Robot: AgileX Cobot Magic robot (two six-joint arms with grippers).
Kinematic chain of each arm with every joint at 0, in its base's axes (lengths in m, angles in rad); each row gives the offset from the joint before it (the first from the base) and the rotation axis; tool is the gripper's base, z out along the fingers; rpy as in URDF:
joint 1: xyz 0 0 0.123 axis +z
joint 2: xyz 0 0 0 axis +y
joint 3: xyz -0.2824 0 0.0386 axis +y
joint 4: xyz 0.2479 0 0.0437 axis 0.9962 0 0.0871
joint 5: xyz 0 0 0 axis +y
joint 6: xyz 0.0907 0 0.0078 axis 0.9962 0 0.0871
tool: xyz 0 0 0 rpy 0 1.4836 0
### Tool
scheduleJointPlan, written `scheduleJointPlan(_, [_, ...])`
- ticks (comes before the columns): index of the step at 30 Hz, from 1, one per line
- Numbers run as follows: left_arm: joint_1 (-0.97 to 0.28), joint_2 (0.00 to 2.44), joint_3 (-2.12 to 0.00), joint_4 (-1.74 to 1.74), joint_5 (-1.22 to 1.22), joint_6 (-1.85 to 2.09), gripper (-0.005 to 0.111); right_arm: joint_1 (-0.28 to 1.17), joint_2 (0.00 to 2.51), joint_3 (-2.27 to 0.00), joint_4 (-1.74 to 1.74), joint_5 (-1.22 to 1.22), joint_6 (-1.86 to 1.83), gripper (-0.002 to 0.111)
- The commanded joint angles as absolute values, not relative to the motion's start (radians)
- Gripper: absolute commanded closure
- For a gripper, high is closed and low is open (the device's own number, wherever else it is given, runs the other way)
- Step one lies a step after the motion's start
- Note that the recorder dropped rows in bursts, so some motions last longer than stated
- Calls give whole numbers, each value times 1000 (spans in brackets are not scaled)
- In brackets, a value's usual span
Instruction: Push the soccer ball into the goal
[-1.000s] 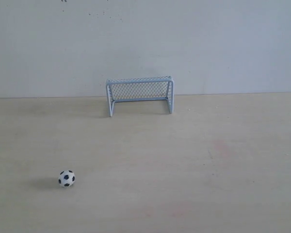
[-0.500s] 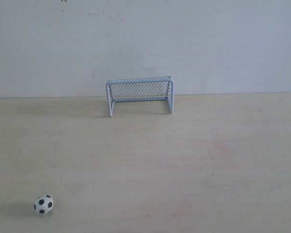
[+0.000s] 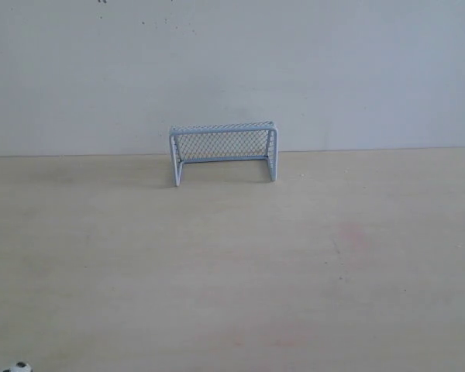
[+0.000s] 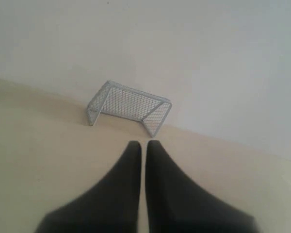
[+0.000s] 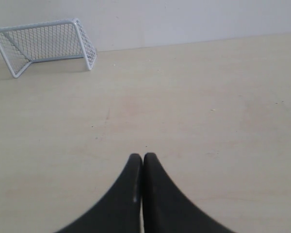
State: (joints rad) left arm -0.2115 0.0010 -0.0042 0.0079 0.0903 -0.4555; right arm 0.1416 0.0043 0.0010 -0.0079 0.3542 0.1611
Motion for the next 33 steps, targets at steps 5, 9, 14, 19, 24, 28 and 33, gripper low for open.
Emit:
scheduleJointPlan(5, [-133, 0, 0, 19, 61, -447, 102, 139, 0, 0, -10, 345, 159, 109])
scheduleJointPlan(9, [-91, 0, 0, 19, 124, -335, 102, 139, 0, 0, -10, 345, 159, 109])
scheduleJointPlan(14, [-35, 0, 0, 24, 319, -113, 102, 139, 0, 0, -10, 345, 159, 109])
scheduleJointPlan(19, [-7, 0, 0, 33, 342, -107, 102, 139, 0, 0, -10, 345, 159, 109])
scheduleJointPlan(24, [0, 0, 0, 46, 342, -103, 102, 139, 0, 0, -10, 343, 159, 109])
scheduleJointPlan(28, [0, 0, 0, 46, 342, -103, 102, 139, 0, 0, -10, 343, 159, 109])
scheduleJointPlan(33, [0, 0, 0, 46, 340, -103, 102, 139, 0, 0, -10, 343, 159, 109])
